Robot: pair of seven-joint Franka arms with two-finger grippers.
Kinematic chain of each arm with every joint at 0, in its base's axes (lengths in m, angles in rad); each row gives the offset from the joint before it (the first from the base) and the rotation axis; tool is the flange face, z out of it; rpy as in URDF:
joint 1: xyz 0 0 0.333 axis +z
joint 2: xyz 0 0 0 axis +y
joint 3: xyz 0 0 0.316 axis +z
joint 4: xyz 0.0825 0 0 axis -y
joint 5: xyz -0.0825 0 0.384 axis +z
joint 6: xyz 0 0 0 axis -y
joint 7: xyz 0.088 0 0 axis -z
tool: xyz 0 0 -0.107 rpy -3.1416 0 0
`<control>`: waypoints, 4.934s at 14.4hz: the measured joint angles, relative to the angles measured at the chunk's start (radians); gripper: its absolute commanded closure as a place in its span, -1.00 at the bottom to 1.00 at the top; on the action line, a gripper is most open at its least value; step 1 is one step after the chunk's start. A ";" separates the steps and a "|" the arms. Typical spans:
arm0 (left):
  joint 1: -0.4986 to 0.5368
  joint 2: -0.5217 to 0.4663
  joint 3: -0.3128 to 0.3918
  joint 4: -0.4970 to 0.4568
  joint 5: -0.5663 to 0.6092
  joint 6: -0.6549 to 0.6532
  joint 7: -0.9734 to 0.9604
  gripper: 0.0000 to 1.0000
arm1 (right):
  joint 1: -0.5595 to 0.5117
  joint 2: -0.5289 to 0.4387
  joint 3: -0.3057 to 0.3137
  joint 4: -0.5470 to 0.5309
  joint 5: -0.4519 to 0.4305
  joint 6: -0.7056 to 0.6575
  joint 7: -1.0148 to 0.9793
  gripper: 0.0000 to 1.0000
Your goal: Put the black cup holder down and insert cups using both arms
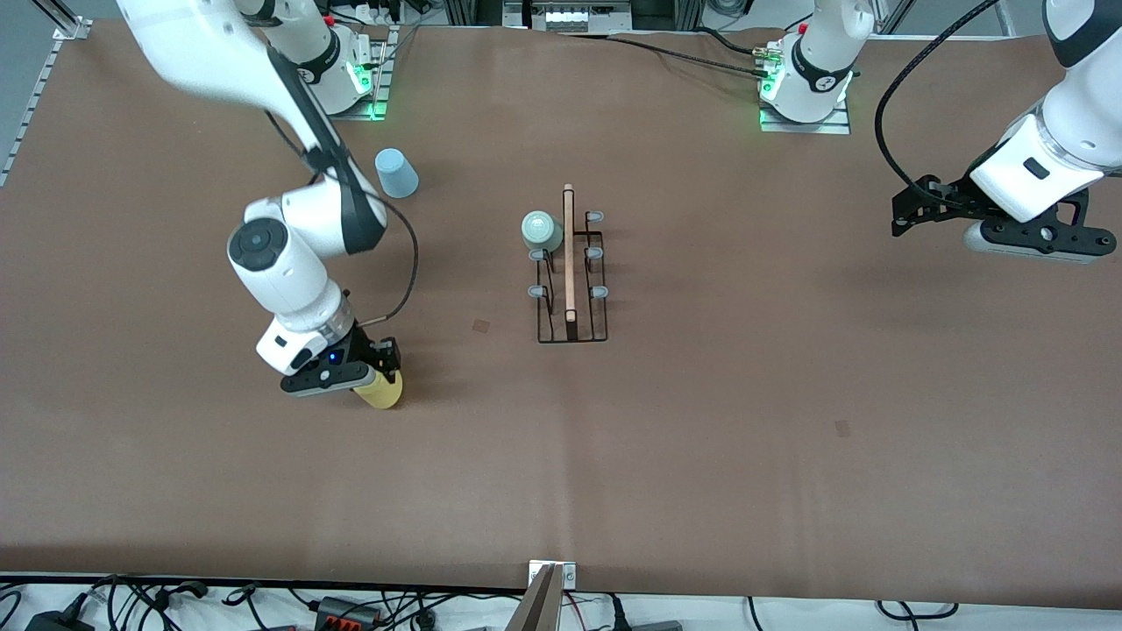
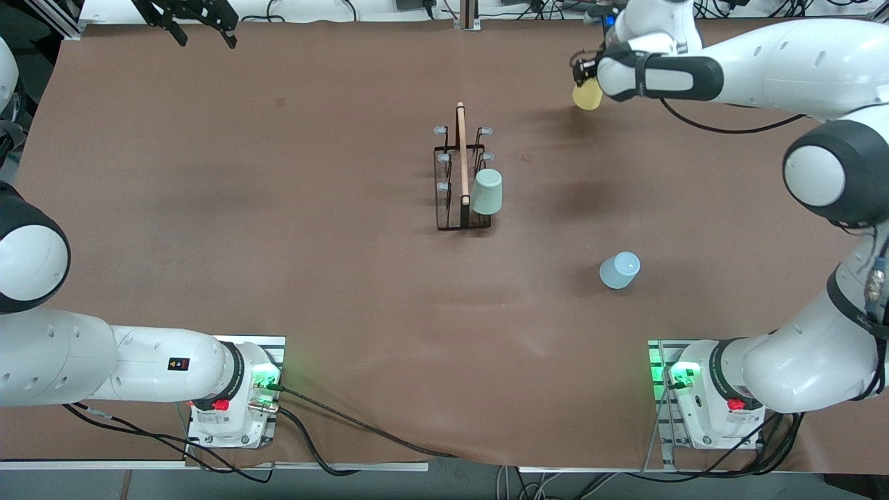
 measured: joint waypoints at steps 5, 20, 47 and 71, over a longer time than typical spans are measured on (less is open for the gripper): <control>0.000 0.000 0.000 0.000 0.000 0.000 0.000 -1.00 | 0.145 -0.087 0.094 0.052 -0.051 -0.115 0.450 0.99; 0.000 0.000 0.000 0.000 0.000 0.000 0.000 -1.00 | 0.221 -0.033 0.210 0.060 -0.255 -0.118 0.818 0.91; 0.000 0.000 -0.001 0.000 0.000 0.000 0.000 -1.00 | -0.263 -0.497 -0.154 0.236 -0.027 -0.985 -0.141 -1.00; 0.000 0.000 -0.001 0.006 0.000 -0.001 -0.002 -1.00 | -0.380 -0.330 -0.045 0.349 0.035 -0.966 -0.240 -1.00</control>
